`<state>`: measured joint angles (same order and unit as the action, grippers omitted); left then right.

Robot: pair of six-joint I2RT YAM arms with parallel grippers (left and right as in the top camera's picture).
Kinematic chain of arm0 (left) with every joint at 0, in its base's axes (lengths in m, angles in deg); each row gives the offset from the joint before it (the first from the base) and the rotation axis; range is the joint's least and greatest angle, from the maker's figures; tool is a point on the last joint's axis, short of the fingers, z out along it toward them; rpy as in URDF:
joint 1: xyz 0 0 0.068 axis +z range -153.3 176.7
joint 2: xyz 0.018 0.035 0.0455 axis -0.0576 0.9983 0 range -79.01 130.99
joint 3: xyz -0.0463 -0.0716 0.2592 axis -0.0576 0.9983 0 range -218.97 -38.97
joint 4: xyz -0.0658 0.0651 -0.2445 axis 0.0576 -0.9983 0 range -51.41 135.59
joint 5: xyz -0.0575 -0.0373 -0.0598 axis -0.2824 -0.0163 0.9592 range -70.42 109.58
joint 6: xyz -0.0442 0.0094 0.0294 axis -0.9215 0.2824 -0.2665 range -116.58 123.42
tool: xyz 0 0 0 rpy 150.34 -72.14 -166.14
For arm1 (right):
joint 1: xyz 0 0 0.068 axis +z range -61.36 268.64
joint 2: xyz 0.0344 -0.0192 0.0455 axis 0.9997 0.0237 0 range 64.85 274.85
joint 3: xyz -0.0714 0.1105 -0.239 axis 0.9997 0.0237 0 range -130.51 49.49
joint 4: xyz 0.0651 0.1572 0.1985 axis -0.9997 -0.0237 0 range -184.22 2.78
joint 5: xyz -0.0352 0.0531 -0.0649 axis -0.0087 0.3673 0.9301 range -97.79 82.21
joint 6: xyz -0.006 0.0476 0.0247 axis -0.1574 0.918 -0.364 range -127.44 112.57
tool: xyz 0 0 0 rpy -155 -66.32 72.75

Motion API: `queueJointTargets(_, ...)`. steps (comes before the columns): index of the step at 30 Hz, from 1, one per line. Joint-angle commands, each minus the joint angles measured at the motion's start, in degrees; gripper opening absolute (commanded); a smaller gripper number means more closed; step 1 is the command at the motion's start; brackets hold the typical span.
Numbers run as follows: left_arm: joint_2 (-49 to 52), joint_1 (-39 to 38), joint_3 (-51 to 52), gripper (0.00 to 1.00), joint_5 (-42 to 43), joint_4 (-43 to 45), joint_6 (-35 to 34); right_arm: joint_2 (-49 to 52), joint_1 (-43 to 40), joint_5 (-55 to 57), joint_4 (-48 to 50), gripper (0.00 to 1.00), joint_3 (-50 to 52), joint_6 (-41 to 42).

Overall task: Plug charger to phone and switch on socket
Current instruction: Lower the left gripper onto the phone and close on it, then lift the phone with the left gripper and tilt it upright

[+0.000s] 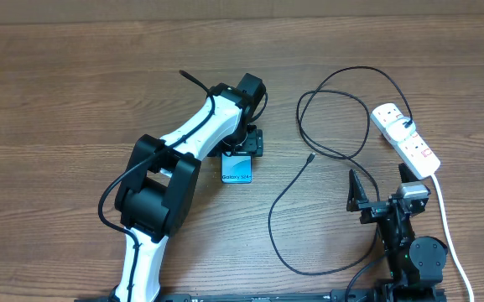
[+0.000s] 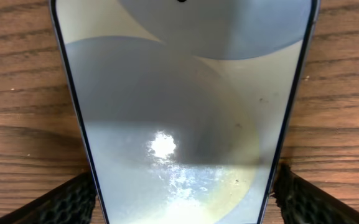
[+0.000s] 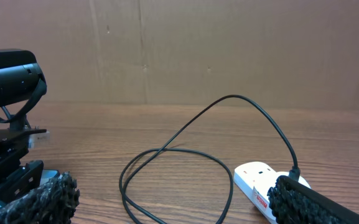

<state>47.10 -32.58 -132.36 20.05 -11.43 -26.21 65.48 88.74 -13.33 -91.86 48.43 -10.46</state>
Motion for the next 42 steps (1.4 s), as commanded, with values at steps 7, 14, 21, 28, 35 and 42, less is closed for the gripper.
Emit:
queueJointTargets(7,2.9,-0.2,2.4,0.82,-2.4,-0.8,-0.2,-0.5,0.3,0.3,0.2,1.00,0.6,-0.2)
queueJointTargets(14,2.9,0.1,2.3,0.79,-2.4,-1.2,-0.2,-0.5,0.3,0.3,0.2,1.00,0.6,-0.2)
queueJointTargets(21,2.9,0.1,1.7,0.74,-2.4,-1.5,-0.2,-0.5,0.3,0.3,0.2,1.00,0.6,-0.2)
queueJointTargets(28,2.8,0.1,-0.5,0.74,-2.4,-3.9,-0.2,-0.5,0.3,0.3,0.2,1.00,0.6,-0.2)
queueJointTargets(35,2.8,0.1,-4.6,0.74,-2.4,-6.1,-0.2,-0.5,0.3,0.3,0.2,1.00,0.6,-0.2)
queueJointTargets(42,2.7,0.8,-9.3,0.73,-2.3,-9.4,-0.2,-0.5,0.3,0.3,0.2,1.00,0.6,-0.2)
